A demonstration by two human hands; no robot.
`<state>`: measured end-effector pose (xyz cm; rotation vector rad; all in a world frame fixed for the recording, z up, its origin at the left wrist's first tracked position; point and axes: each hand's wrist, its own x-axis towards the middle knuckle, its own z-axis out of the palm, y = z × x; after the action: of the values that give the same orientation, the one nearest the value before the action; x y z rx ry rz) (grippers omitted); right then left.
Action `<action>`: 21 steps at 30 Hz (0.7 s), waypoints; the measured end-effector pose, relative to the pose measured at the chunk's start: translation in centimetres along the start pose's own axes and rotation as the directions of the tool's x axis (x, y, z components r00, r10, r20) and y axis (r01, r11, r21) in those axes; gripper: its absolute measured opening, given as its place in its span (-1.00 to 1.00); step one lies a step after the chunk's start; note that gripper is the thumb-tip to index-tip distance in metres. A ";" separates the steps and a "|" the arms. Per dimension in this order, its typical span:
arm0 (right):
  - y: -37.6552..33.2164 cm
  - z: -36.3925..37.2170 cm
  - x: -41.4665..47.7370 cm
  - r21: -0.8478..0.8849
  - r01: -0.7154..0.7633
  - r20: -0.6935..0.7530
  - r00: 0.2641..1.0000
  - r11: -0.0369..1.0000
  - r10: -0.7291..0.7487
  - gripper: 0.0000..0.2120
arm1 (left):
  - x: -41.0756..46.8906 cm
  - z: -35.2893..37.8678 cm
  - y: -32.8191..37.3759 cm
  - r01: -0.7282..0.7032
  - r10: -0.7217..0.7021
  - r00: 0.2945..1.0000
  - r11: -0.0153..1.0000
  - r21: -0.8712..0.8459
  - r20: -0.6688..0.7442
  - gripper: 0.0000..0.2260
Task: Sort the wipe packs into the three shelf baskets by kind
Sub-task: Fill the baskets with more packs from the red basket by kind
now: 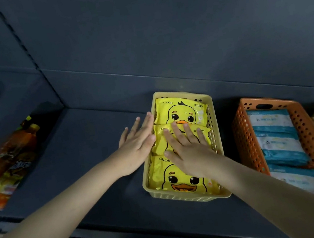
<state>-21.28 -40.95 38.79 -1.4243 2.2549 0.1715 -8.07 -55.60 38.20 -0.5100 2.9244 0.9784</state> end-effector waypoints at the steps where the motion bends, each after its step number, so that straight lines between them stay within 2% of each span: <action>1: 0.2 -0.1 0.1 0.007 0.004 0.012 1.000 1.000 -0.004 -0.42 | 0.0 -0.1 0.0 0.001 -0.001 1.000 1.000 0.019 0.011 -0.51; 3: 0.6 -1.0 0.4 0.050 -0.003 0.020 1.000 0.999 0.002 -0.44 | 0.4 -0.5 0.1 0.001 -0.003 1.000 0.997 0.075 0.025 -0.51; 7: 0.9 -1.3 1.5 0.090 -0.091 -0.113 0.988 0.992 0.101 -0.48 | 2.5 -0.9 0.6 0.042 -0.041 0.999 0.992 0.117 -0.013 -0.50; 10: 0.7 -0.2 2.0 0.084 -0.134 -0.094 0.985 0.987 0.141 -0.50 | 3.7 -0.8 0.3 0.063 -0.061 0.998 0.991 0.122 -0.015 -0.49; 12: 1.0 -0.5 2.5 0.145 -0.136 -0.089 0.985 0.980 0.150 -0.49 | 4.0 -1.0 0.1 0.062 -0.061 0.998 0.990 0.129 -0.013 -0.49; 15: 1.8 -1.0 3.7 0.254 -0.162 -0.186 0.959 0.954 0.212 -0.47 | 4.9 -1.5 -0.1 0.070 -0.068 0.998 0.989 0.129 -0.013 -0.50; 18: 2.2 -0.7 4.7 0.233 -0.232 -0.186 0.943 0.944 0.277 -0.45 | 5.7 -1.7 -0.1 0.073 -0.073 0.997 0.991 0.115 -0.007 -0.50; 21: 2.4 -1.3 5.2 0.236 -0.237 -0.215 0.933 0.942 0.289 -0.44 | 5.8 -1.6 -0.4 0.061 -0.060 0.998 0.993 0.103 -0.020 -0.51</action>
<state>-25.65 -44.50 37.26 -1.0795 2.5769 -0.1614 -13.25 -58.56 38.56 -0.6008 2.9362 0.8140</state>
